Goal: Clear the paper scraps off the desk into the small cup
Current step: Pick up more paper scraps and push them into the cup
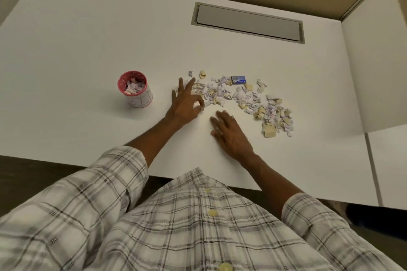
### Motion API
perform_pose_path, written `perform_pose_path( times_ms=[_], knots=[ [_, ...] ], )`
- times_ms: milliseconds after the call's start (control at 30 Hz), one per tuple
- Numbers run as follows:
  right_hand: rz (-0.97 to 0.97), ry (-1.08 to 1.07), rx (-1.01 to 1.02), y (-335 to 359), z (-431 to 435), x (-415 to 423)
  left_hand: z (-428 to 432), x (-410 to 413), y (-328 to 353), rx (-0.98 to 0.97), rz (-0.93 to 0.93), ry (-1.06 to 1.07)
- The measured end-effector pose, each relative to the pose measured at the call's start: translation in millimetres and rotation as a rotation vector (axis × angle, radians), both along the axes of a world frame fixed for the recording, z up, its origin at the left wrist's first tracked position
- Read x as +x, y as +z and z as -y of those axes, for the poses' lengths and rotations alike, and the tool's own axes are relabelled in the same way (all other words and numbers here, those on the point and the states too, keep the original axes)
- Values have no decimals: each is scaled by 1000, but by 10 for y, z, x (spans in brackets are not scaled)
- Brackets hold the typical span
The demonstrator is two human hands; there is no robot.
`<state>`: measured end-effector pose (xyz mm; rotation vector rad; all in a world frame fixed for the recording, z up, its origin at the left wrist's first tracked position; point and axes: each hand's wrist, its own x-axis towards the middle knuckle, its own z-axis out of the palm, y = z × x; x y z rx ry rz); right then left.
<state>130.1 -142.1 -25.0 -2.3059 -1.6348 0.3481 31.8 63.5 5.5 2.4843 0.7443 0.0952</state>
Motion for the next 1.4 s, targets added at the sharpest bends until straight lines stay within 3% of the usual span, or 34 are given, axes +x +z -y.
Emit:
perform_pose_path(
  times_ms=[100, 200, 333, 433, 500, 667, 967, 1100, 1200, 1400],
  knots=[
    [66, 47, 92, 2, 239, 60, 15, 166, 1, -100, -116, -37],
    [113, 30, 152, 12, 495, 176, 67, 227, -43, -17, -162, -172],
    [46, -22, 147, 18, 870, 284, 145, 56, -105, 84, 96, -167],
    [-99, -176, 75, -7, 1102, 291, 225, -42, -131, 86, 141, -103],
    [-91, -169, 34, -64, 1134, 229, 283, -80, -118, 74, 184, -79],
    [-81, -154, -8, -121, 667, 162, 373, -255, -156, 38, 209, -84],
    [-7, 191, -117, 69, -356, 634, 399, -551, -154, -8, 202, -92],
    [51, 189, 88, 45, -127, 501, 377, -545, -183, -28, 222, -84],
    [7, 96, 181, -9, 189, 399, 292, -488, -184, -43, 206, -103],
    [-23, -121, 152, -29, 540, 394, 157, -272, -103, -170, 111, -90]
  ],
)
